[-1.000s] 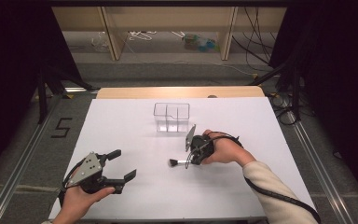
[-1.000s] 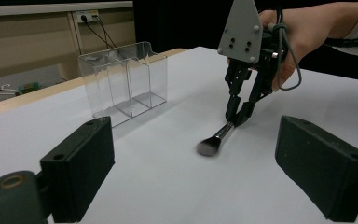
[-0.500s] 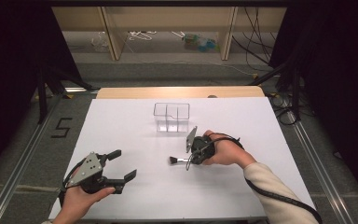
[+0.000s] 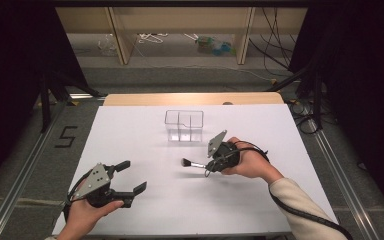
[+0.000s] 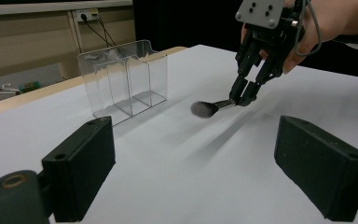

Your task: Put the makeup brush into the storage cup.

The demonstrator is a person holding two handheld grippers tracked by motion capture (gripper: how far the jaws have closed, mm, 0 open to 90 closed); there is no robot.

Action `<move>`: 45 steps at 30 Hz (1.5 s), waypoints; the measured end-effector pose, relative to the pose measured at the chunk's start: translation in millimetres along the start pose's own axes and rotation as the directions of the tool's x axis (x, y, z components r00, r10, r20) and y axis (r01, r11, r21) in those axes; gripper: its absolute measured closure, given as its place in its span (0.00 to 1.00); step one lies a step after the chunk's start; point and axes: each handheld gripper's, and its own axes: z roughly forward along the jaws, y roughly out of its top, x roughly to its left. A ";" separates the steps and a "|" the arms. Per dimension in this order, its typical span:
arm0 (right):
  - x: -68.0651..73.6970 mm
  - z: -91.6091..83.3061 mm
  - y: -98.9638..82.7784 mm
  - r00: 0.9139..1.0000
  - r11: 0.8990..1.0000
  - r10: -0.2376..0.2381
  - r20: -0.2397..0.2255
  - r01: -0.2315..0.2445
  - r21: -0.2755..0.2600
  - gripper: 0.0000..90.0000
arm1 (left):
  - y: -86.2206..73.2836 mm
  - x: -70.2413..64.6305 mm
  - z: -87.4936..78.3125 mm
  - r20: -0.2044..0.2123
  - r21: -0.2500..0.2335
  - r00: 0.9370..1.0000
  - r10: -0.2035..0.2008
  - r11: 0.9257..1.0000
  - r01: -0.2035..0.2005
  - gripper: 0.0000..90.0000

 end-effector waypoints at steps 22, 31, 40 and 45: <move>10.3 -21.8 -22.6 0.994 0.969 0.110 -0.007 -0.109 -0.221 0.88 | -0.3 -0.6 -0.1 -0.007 0.009 1.000 -0.014 1.000 0.014 0.14; 13.9 -24.9 -27.8 0.990 0.952 0.138 -0.024 -0.140 -0.272 0.88 | -0.7 -0.3 -0.2 -0.008 0.012 1.000 -0.022 1.000 0.022 0.15; 17.0 -25.8 -31.0 0.986 0.929 0.159 -0.039 -0.163 -0.332 0.88 | -1.1 0.0 0.0 -0.009 0.015 1.000 -0.024 1.000 0.024 0.16; 19.2 -26.3 -32.6 0.986 0.919 0.163 -0.038 -0.166 -0.358 0.88 | -1.0 1.1 0.7 0.001 0.018 1.000 -0.008 1.000 0.008 0.16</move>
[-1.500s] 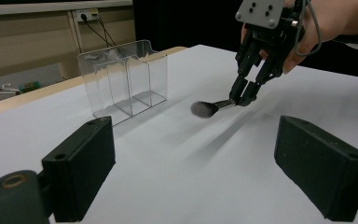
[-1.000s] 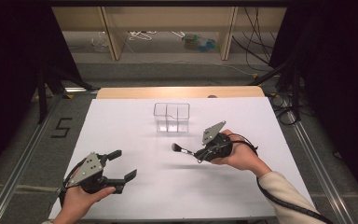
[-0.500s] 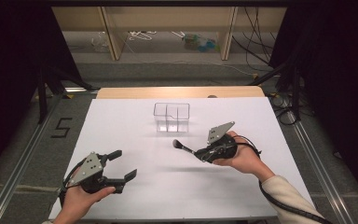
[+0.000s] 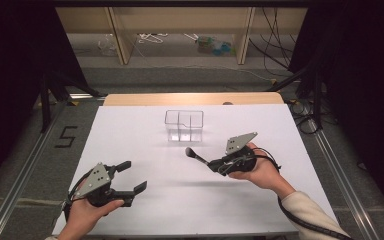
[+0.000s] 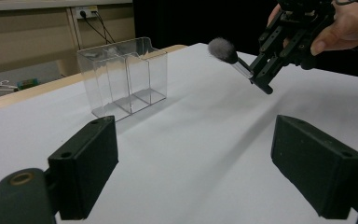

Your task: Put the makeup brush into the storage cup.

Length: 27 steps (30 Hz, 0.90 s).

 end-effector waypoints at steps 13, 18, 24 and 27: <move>4.5 -4.2 -5.1 0.999 0.990 0.044 -0.007 -0.044 -0.131 0.88 | 1.3 -1.8 2.6 -0.002 -0.005 1.000 -0.022 1.000 0.022 0.17; 3.9 -5.6 -7.9 0.996 0.977 0.068 -0.051 -0.077 -0.197 0.88 | 4.0 -4.4 8.3 0.009 -0.033 0.999 -0.042 0.999 0.042 0.18; 6.6 -5.6 -6.1 0.994 0.963 0.079 -0.070 -0.094 -0.251 0.88 | 15.4 -13.9 30.4 0.073 -0.043 0.996 -0.053 0.997 0.056 0.19; 7.1 -5.3 -5.2 0.993 0.956 0.088 -0.077 -0.106 -0.274 0.89 | 22.7 -17.9 45.9 0.110 -0.052 0.991 -0.071 0.996 0.077 0.20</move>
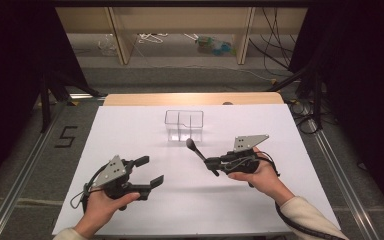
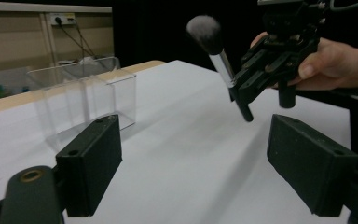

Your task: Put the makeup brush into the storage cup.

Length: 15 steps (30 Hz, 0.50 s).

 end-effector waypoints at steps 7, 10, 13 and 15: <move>1.0 1.6 0.8 1.000 1.000 0.017 0.008 -0.016 -0.021 0.88 | 4.7 -6.2 35.5 0.054 -0.004 0.995 -0.078 0.997 0.079 0.28; 1.2 3.2 1.4 1.000 0.999 0.008 0.008 -0.008 -0.034 0.88 | 4.5 -8.1 43.4 0.058 -0.006 0.994 -0.097 0.995 0.097 0.33; 2.0 5.6 1.5 1.000 0.999 -0.003 0.013 0.004 -0.042 0.88 | 5.6 -8.8 53.9 0.065 -0.026 0.993 -0.100 0.994 0.102 0.36; 2.6 5.1 1.7 1.000 0.999 -0.001 0.022 0.002 -0.032 0.88 | 6.7 -9.8 60.3 0.056 -0.017 0.993 -0.103 0.994 0.104 0.37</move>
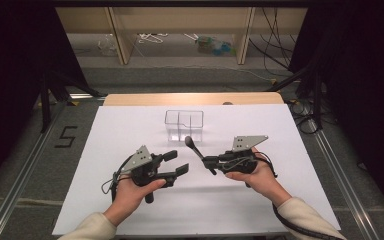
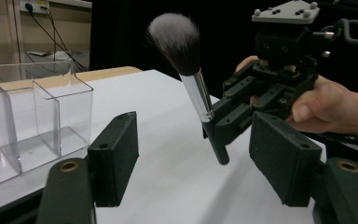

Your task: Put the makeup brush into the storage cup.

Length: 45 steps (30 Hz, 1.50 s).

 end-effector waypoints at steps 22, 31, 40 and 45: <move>2.9 5.7 0.0 1.000 1.000 -0.008 0.029 0.009 -0.017 0.88 | 3.3 -1.5 33.2 0.010 -0.037 0.995 -0.101 0.994 0.101 0.73; 7.3 8.7 1.2 0.996 0.998 -0.063 0.066 0.061 0.023 0.88 | 4.9 -2.4 36.6 0.027 -0.035 0.994 -0.110 0.993 0.111 0.84; 11.0 11.3 2.8 0.971 0.991 -0.114 0.210 0.096 0.094 0.39 | 22.2 -11.2 38.2 -0.030 0.048 0.998 0.060 0.997 -0.058 0.86; 14.0 8.3 -2.9 0.972 0.992 -0.096 0.214 0.076 0.103 0.31 | 28.5 -12.1 36.3 -0.100 0.146 0.980 0.172 0.977 -0.157 0.86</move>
